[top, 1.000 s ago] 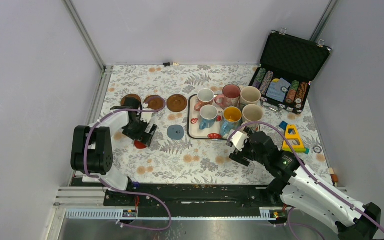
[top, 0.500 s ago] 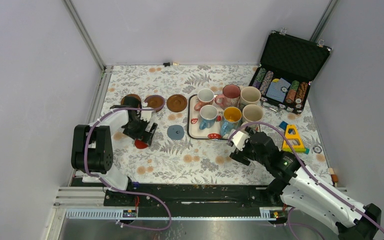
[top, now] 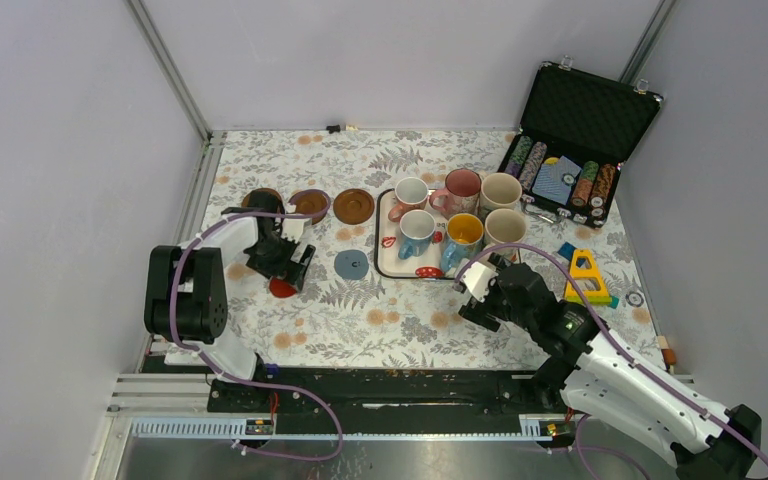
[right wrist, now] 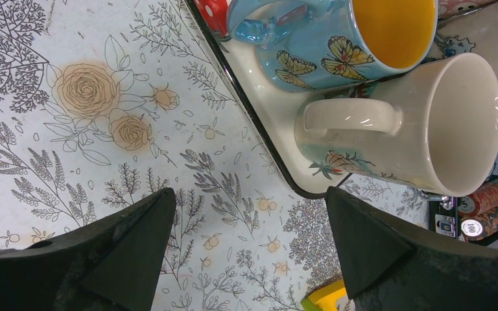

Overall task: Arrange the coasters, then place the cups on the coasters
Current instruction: Move the coaster to the center of the board.

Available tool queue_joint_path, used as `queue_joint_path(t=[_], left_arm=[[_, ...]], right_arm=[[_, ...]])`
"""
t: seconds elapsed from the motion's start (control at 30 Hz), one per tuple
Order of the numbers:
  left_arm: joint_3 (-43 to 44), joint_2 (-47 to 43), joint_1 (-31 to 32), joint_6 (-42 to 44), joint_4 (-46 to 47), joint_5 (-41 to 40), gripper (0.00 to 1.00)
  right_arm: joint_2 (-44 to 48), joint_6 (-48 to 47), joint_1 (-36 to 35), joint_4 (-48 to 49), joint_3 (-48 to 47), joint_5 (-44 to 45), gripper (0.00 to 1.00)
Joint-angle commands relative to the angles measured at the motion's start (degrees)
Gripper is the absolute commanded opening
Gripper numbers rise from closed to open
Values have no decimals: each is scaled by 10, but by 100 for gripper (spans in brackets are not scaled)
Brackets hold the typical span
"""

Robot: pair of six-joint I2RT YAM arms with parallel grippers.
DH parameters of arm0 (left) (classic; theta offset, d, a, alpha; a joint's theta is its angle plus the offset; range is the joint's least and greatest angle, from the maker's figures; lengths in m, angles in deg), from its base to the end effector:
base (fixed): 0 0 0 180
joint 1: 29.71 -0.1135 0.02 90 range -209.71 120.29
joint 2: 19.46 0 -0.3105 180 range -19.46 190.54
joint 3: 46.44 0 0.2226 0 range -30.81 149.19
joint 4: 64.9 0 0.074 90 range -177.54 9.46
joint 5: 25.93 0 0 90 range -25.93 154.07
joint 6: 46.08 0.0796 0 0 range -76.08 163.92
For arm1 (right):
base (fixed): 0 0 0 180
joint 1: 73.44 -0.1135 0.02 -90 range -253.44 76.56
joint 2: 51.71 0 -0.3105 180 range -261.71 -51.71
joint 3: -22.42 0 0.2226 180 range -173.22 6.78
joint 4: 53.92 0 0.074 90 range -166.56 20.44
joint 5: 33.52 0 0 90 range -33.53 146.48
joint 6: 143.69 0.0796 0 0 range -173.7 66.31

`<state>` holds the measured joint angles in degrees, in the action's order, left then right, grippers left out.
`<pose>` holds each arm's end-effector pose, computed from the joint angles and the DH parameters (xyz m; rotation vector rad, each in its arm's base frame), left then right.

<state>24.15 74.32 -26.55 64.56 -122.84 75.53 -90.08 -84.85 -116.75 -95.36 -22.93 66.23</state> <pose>0.2672 -0.0306 0.1855 0.6303 2.8796 -0.2576 0.0989 0.0747 0.2470 -1.2302 1.7791 -0.0628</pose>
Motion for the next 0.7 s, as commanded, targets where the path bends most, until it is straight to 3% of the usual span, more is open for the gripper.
queue_joint_path(t=[0.0, 0.5, 0.67], left_arm=[[9, 19, 4, 7, 11, 33, 99], [67, 43, 88, -20, -7, 43, 99], [55, -25, 87, 12, -5, -4, 99]], right_arm=[[-7, 3, 6, 17, -6, -6, 93], [-26, 2, 6, 20, -6, 3, 93], [-25, 1, 6, 20, -5, 3, 93]])
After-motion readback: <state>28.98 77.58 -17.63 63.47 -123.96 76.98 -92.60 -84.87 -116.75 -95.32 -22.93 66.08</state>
